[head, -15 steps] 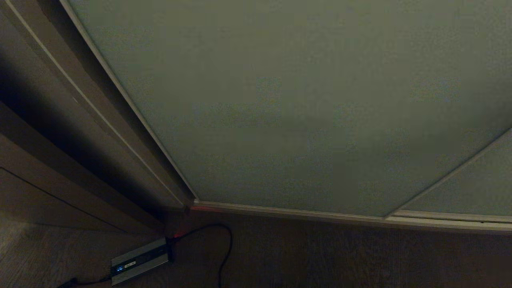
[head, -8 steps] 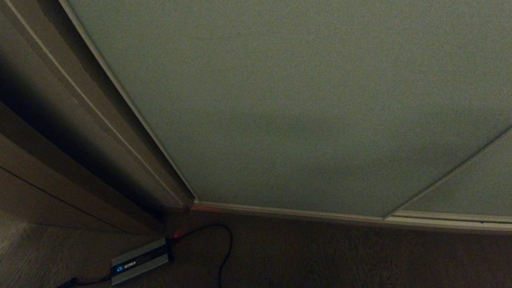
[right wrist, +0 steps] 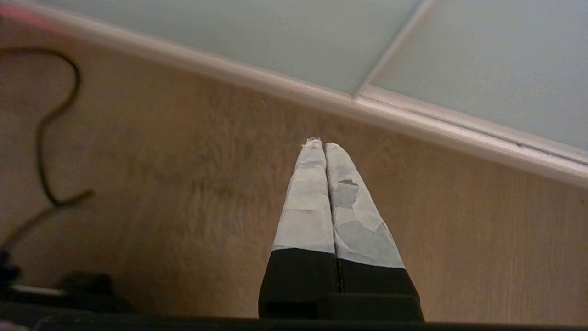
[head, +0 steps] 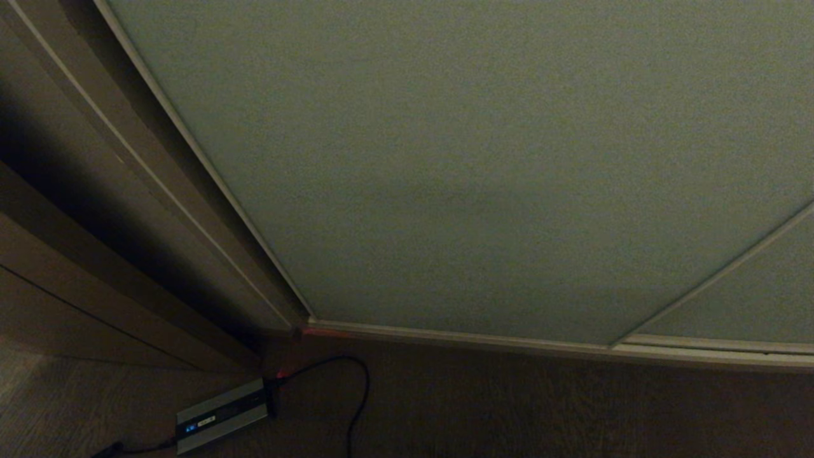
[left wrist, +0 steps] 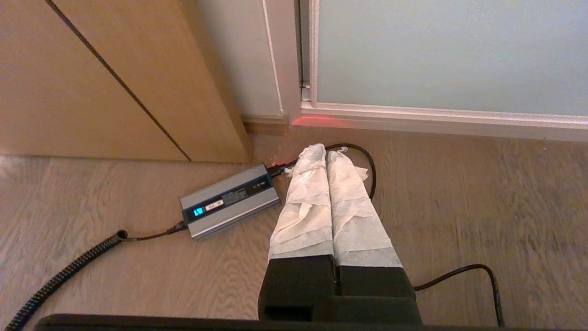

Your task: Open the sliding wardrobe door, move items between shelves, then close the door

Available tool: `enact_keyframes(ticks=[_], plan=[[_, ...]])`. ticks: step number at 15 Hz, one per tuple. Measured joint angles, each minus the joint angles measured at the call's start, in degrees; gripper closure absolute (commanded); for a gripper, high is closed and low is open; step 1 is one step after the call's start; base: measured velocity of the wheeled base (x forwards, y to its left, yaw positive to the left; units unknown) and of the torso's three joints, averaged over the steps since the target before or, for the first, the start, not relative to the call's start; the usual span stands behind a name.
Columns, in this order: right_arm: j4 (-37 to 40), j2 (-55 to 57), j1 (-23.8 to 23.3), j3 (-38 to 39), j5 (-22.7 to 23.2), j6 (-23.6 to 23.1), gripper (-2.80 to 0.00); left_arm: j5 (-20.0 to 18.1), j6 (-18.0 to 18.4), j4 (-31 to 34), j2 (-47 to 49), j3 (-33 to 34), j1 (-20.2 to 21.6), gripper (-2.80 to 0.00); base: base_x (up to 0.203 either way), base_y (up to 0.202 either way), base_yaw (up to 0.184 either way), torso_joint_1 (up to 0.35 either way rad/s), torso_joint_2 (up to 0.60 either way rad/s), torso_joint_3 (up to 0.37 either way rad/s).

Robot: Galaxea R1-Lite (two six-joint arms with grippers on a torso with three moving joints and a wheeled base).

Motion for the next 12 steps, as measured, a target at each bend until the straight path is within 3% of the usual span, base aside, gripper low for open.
enact_keyframes(ticks=[2, 5, 12], plan=[[1.02, -7.96, 2.01, 5.54, -1.86, 0.99, 0.00, 0.00, 0.00, 0.00, 0.00, 0.00, 0.00, 0.00, 0.000, 0.000, 0.000, 0.000, 0.00, 0.000], [-7.76, -13.50, 3.33, 11.59, -3.41, 5.52, 0.00, -0.02, -0.02, 0.02, 0.00, 0.00, 0.00, 0.00, 0.000, 0.000, 0.000, 0.000, 0.00, 0.000], [-9.00, -15.80, 3.67, 13.17, -3.57, 5.45, 0.00, -0.02, 0.00, 0.00, 0.00, 0.00, 0.00, 0.00, 0.000, 0.000, 0.000, 0.000, 0.00, 0.000]])
